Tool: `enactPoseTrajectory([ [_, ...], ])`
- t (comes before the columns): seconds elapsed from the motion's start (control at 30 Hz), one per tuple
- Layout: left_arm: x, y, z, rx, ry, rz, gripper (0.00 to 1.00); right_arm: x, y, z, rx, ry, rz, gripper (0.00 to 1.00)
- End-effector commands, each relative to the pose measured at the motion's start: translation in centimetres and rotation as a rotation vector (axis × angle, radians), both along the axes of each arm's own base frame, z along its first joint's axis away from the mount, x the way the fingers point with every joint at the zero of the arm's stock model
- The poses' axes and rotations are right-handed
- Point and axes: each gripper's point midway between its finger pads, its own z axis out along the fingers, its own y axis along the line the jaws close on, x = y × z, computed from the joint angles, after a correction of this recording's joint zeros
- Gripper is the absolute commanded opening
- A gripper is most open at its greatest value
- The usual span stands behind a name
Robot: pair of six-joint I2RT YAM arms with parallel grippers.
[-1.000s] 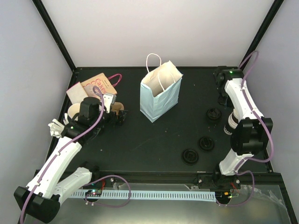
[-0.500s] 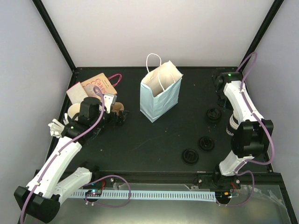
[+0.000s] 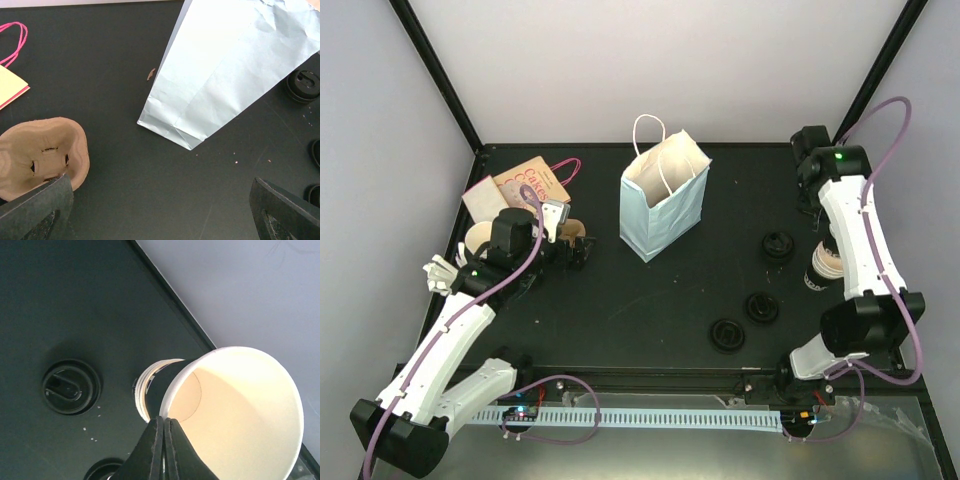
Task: Pack the takeout coffee
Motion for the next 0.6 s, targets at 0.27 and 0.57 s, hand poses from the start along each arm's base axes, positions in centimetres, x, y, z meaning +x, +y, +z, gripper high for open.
enactPoseTrajectory([
  [0.27,0.0,-0.5,0.5,-0.006,-0.028,-0.029,0.99,0.6,5.1,5.3,0.233,-0.213,0.317,0.01],
  [0.57,0.1,-0.6,0.4,-0.005,-0.024,-0.035,0.99,0.6,16.5,6.8,0.473,-0.443,0.786,0.01],
])
